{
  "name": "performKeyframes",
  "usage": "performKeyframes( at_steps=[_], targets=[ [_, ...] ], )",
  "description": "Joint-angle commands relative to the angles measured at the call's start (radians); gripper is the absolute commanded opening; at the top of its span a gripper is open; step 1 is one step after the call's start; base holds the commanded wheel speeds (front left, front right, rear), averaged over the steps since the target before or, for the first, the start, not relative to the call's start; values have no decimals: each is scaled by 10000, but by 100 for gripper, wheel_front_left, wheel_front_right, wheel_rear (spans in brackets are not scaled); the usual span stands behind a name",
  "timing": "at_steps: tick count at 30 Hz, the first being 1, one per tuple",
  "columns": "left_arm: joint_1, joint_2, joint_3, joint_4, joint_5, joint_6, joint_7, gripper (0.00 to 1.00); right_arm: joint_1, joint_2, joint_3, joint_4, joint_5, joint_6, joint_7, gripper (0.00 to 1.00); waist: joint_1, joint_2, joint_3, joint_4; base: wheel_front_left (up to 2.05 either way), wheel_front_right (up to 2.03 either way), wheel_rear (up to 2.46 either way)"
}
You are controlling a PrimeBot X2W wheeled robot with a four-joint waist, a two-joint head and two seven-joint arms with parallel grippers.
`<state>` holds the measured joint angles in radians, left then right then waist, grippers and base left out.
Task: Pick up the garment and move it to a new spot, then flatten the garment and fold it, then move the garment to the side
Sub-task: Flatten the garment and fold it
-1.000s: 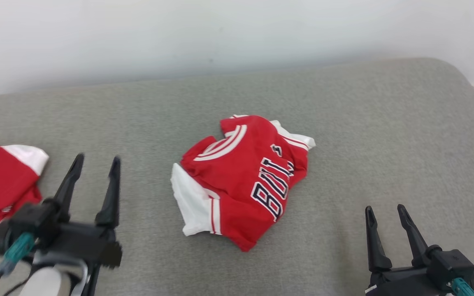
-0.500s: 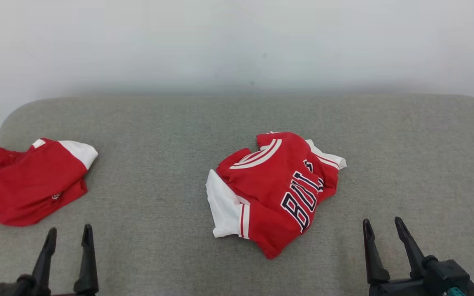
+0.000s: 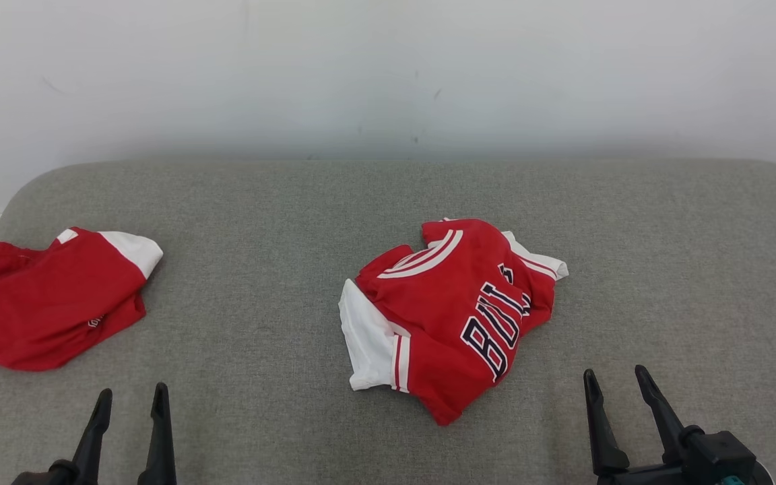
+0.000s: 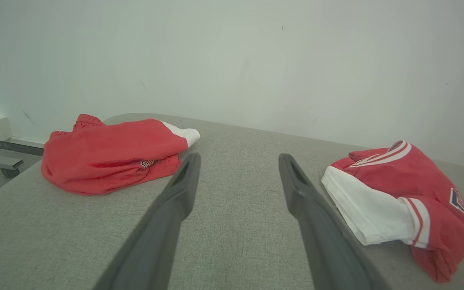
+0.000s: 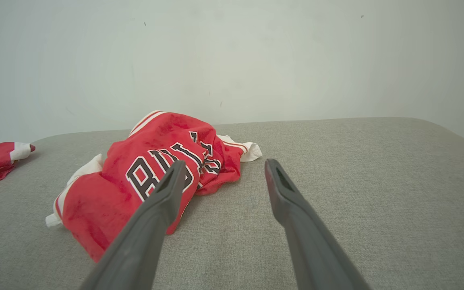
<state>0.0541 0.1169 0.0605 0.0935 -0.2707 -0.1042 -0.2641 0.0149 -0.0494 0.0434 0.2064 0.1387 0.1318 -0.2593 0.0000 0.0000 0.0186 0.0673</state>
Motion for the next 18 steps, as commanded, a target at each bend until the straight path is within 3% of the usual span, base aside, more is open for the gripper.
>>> performKeyframes(
  at_steps=[1, 12, 18],
  targets=[
    [-89, -34, 98, 64, 153, -53, -5, 100, 59, -17, 14, -4, -56, -21, -12, 100, 0, 0, 11, -16, 0, 0, 0],
    [-284, -186, 221, 355, 213, -232, -5, 100, 54, -17, 13, 42, -5, -21, -15, 100, 0, 0, 98, -77, 0, 0, 0],
    [-1506, 60, -117, 611, 193, -247, -5, 100, -222, -17, 15, -18, -37, -21, -14, 100, 0, 0, 525, -190, 0, 0, 0]
  ],
)
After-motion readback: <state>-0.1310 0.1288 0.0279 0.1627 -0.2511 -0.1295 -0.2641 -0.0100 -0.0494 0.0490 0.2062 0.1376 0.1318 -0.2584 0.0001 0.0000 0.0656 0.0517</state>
